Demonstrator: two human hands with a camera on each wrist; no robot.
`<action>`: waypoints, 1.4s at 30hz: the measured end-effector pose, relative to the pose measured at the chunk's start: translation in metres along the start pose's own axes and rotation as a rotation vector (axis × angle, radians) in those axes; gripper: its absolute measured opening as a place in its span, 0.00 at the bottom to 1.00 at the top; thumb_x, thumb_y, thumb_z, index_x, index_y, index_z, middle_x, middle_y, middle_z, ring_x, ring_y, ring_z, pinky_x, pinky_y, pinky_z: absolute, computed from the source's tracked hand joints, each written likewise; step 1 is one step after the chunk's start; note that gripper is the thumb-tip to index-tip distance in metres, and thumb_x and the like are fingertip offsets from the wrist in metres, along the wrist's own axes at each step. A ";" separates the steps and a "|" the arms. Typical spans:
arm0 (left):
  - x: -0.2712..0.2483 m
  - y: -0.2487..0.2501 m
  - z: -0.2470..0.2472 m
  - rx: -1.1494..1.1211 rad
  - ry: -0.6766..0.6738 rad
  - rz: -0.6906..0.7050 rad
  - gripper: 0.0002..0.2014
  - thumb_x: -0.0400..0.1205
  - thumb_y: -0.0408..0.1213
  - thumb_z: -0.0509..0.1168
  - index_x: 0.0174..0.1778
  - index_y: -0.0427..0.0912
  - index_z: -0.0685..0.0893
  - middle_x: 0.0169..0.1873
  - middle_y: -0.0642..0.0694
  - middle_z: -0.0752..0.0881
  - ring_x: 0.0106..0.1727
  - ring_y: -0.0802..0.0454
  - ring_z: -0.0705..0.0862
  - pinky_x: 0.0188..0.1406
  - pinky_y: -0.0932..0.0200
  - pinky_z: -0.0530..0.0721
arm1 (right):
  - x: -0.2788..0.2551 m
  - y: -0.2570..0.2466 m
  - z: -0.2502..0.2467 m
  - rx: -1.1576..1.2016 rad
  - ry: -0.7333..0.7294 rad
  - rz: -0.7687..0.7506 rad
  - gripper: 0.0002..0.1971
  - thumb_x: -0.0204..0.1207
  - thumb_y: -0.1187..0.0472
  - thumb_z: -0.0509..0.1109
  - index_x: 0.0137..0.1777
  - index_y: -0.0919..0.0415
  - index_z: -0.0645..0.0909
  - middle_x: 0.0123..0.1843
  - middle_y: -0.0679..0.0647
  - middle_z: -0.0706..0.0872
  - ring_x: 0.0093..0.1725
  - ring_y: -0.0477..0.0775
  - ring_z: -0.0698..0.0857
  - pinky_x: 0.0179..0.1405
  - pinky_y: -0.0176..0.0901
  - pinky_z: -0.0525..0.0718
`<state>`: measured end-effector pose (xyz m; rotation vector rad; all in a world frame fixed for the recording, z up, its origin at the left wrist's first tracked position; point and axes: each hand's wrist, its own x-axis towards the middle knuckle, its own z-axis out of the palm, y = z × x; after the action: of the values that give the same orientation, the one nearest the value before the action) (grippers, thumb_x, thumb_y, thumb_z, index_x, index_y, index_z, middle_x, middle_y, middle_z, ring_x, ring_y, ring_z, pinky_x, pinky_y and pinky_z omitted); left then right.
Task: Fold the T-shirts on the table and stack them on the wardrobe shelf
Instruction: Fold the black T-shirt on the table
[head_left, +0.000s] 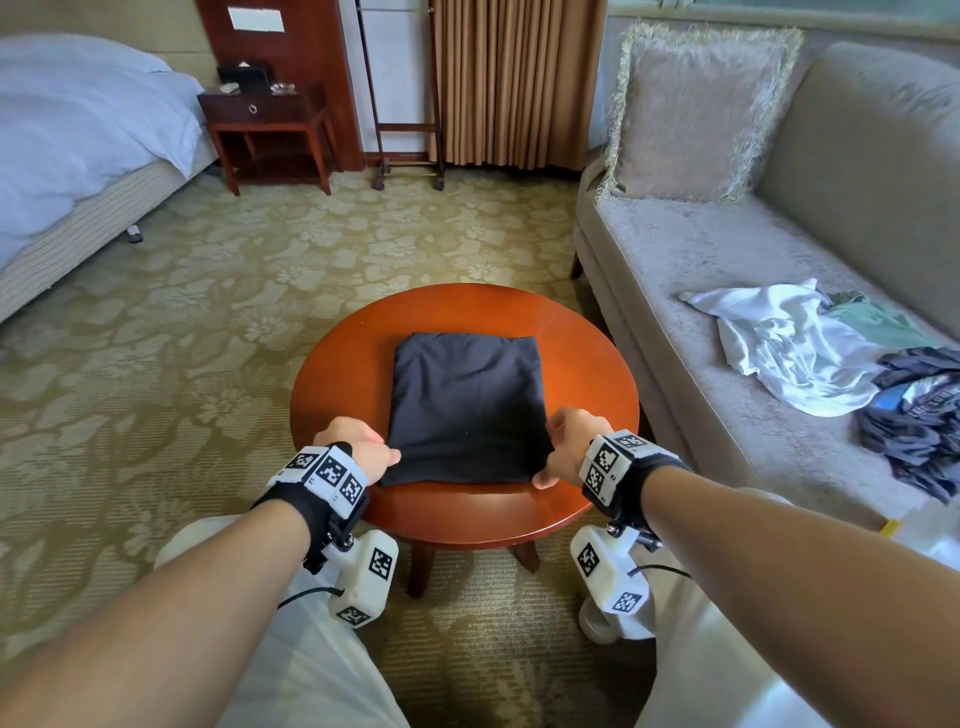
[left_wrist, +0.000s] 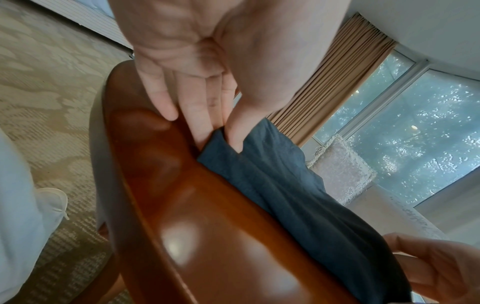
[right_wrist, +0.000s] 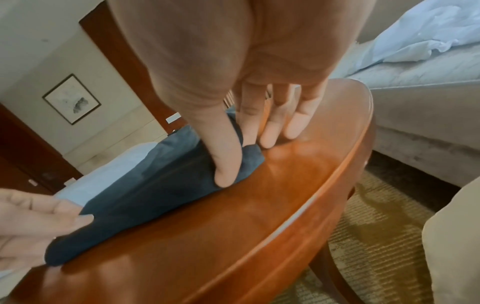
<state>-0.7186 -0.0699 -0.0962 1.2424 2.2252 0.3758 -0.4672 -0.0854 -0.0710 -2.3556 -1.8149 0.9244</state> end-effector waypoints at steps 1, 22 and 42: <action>0.000 0.000 0.000 0.005 0.001 -0.004 0.15 0.73 0.44 0.78 0.54 0.44 0.91 0.53 0.42 0.90 0.56 0.41 0.86 0.60 0.53 0.83 | 0.000 0.001 0.000 -0.007 0.005 -0.008 0.36 0.58 0.57 0.87 0.66 0.52 0.75 0.59 0.53 0.84 0.51 0.56 0.83 0.43 0.44 0.80; 0.000 0.008 -0.008 0.029 -0.080 0.032 0.28 0.65 0.51 0.81 0.55 0.39 0.86 0.51 0.42 0.88 0.48 0.41 0.86 0.48 0.55 0.82 | 0.013 0.000 -0.012 0.193 0.094 0.014 0.19 0.70 0.51 0.73 0.58 0.53 0.74 0.48 0.54 0.82 0.42 0.53 0.82 0.30 0.40 0.75; 0.007 0.062 -0.012 0.415 -0.093 0.480 0.28 0.69 0.57 0.77 0.61 0.48 0.80 0.64 0.48 0.77 0.67 0.45 0.76 0.66 0.45 0.77 | 0.049 -0.041 -0.018 -0.321 0.192 -0.300 0.43 0.65 0.38 0.75 0.78 0.52 0.64 0.74 0.53 0.66 0.76 0.58 0.63 0.68 0.55 0.71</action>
<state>-0.6859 -0.0310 -0.0586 1.9793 1.9658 0.0239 -0.4874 -0.0227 -0.0629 -2.1425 -2.2864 0.3843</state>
